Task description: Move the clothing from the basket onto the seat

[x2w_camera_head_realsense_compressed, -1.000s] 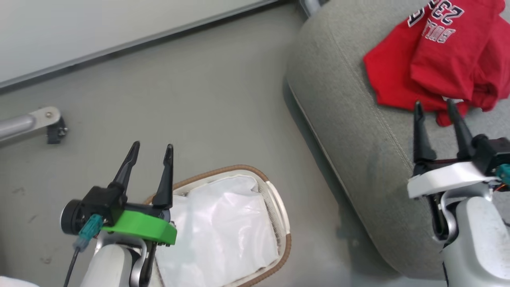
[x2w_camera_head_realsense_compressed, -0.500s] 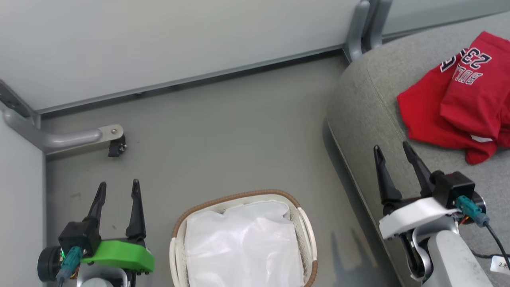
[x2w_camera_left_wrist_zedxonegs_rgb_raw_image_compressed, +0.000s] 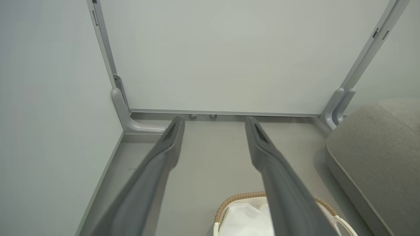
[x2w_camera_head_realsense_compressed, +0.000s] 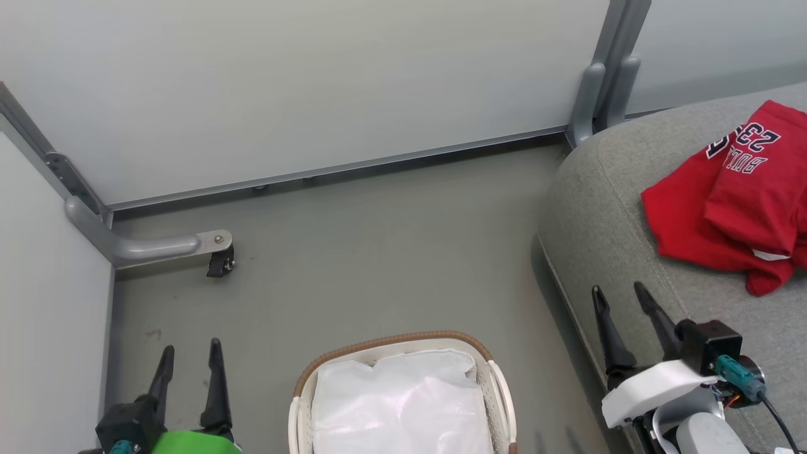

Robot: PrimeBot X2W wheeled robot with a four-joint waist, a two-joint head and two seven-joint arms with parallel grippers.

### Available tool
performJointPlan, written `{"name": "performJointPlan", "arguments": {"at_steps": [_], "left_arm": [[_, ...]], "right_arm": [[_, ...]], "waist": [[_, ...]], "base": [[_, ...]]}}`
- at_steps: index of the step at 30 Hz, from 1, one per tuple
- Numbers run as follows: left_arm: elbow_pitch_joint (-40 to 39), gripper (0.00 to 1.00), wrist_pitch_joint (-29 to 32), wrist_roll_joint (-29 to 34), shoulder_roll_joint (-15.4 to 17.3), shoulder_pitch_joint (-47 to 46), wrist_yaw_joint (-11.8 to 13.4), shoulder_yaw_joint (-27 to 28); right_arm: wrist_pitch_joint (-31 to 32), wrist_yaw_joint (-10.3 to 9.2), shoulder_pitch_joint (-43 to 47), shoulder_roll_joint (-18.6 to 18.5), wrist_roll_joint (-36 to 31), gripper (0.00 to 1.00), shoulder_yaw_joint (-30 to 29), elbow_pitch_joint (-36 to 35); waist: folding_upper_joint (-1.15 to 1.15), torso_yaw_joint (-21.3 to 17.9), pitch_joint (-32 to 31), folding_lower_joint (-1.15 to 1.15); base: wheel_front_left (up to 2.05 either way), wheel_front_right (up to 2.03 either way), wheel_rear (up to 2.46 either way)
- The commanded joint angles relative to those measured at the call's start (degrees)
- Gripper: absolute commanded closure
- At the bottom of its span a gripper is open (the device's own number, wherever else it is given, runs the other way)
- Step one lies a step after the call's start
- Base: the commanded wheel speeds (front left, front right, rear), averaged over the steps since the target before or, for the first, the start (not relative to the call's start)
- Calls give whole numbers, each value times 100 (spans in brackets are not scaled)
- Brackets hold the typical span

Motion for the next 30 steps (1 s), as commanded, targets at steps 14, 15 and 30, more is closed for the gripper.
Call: {"name": "performJointPlan", "arguments": {"at_steps": [14,15,30], "left_arm": [[142,100,284,-1105,-16,-110,-1,52],[138,100,307,-1195,-15,-121,-1,58],[75,100,685,-2599,-1,-289,-3,141]], "right_arm": [[312,0,45,42,1073,100,-103,113],[335,0,45,42,1162,100,-112,106],[708,-1,35,33,2576,100,-258,4]], "waist": [[0,23,-26,0],[0,25,-28,0],[0,55,-60,0]], "base": [[0,0,0],[0,0,0],[0,0,0]]}}
